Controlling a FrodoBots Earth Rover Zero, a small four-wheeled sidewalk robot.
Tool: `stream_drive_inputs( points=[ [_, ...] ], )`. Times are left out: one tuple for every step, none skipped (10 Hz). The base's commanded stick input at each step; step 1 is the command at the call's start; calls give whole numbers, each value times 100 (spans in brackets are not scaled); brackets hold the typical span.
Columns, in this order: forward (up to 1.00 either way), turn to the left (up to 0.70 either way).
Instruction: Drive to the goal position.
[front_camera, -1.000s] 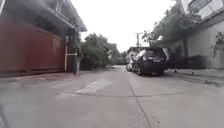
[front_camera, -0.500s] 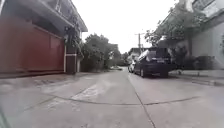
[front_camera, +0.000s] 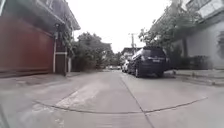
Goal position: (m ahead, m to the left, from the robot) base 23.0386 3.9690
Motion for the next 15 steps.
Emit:
stream_drive_inputs(
  points=[
    [70, -6],
    [70, 0],
    [70, 0],
    [70, 0],
    [70, 0],
    [70, 0],
    [70, 0],
    [70, 0],
    [70, 0],
    [70, 0],
    [70, 0],
    [70, 0],
    [70, 0],
    [70, 0],
    [70, 0]
  ],
)
